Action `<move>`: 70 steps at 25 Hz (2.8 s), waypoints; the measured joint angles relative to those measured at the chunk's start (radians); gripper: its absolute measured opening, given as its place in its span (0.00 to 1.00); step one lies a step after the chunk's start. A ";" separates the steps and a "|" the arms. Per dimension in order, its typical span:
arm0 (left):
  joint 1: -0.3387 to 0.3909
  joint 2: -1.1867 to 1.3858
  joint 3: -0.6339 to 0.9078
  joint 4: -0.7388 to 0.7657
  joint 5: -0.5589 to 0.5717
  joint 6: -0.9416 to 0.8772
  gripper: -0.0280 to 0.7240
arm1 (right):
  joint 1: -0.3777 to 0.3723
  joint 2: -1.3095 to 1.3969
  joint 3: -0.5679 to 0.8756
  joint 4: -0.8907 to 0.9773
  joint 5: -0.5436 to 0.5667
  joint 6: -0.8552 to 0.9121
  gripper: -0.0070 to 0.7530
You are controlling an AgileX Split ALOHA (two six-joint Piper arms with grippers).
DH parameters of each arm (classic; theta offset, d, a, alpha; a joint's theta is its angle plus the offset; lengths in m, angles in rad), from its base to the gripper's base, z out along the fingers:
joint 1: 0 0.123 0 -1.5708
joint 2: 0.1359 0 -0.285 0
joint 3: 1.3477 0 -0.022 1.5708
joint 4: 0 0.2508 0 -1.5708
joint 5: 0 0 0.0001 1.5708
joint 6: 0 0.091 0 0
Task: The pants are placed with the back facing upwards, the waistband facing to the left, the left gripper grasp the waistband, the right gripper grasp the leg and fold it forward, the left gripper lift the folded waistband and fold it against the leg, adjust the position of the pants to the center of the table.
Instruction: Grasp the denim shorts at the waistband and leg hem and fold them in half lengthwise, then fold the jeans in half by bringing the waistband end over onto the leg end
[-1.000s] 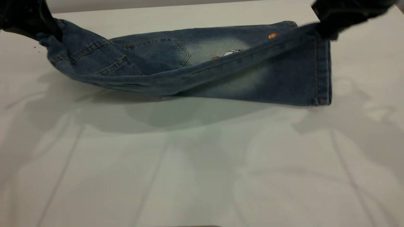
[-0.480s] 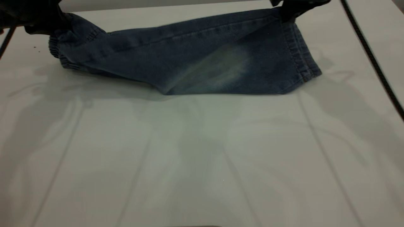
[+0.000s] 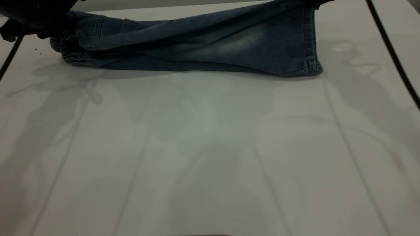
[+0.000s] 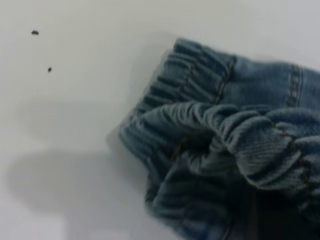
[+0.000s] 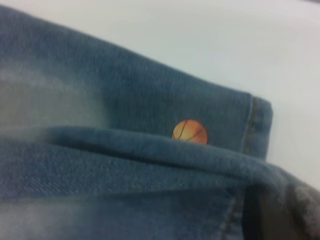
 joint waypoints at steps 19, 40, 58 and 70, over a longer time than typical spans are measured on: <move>-0.012 0.049 -0.007 0.169 -0.201 -0.073 0.56 | 0.000 0.051 -0.011 0.025 -0.056 -0.002 0.48; -0.012 -0.102 -0.008 0.581 0.458 0.140 0.76 | 0.045 0.051 -0.012 0.067 0.225 0.008 0.73; -0.022 0.208 -0.400 0.579 0.077 0.031 0.73 | 0.145 0.051 -0.012 0.125 0.235 -0.011 0.73; 0.108 0.153 -0.419 0.579 0.629 0.066 0.73 | 0.244 0.051 -0.146 0.177 0.242 -0.052 0.73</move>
